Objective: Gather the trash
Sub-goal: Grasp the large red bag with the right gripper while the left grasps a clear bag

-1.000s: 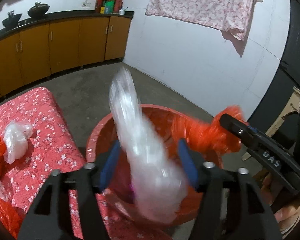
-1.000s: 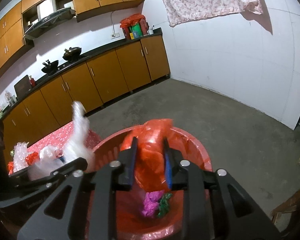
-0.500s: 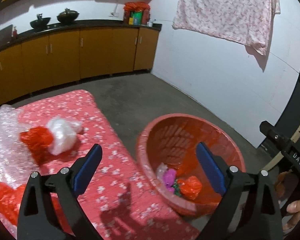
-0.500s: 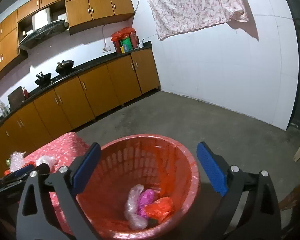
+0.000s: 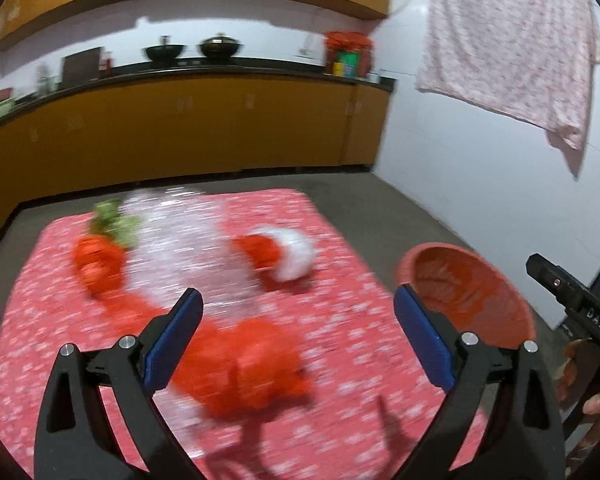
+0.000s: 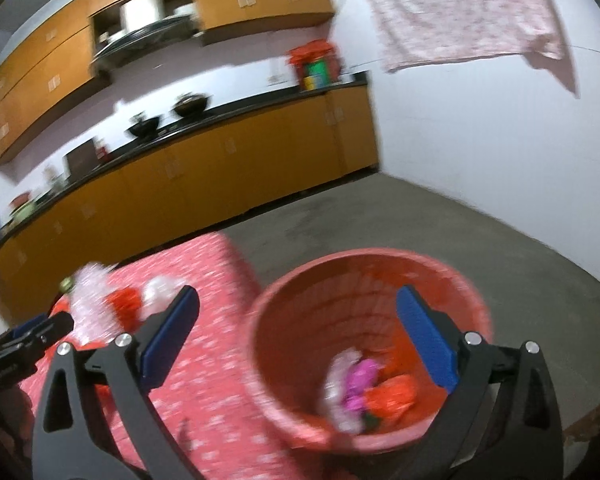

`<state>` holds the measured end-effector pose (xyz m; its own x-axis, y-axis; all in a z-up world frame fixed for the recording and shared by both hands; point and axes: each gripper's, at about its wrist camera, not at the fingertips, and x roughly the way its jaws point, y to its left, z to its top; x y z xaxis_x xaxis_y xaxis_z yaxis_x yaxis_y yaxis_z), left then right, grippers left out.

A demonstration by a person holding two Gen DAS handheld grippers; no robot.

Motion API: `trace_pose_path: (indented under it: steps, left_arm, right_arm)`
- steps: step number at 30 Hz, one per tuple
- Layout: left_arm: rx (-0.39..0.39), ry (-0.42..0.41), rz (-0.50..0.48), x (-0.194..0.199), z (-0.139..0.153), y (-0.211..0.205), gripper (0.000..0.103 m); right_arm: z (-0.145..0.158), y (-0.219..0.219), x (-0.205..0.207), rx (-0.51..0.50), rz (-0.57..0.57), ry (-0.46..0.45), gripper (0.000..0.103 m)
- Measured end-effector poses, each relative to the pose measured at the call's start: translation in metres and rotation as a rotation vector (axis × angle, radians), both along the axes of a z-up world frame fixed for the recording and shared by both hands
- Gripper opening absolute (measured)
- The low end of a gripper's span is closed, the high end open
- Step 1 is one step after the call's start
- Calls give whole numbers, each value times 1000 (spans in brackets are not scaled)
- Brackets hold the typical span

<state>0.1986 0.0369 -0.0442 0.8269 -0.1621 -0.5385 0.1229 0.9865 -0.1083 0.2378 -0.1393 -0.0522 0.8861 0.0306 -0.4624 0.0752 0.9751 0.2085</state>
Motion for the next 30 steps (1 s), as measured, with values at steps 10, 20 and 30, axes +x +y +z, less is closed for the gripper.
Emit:
trace_pose_path:
  steps: [10,20,30]
  left_arm:
    - [48,39,247,-33,-28,108,96]
    - [4,80,359,-49,-48,164,96]
    - [-24,95,374,-48,-55,184,96]
  right_arm:
    - [-18,143,14,-118,344,66,97]
    - [-37,217,30,-212,474,92,97]
    - [-59,243,56,-287,519,169,80]
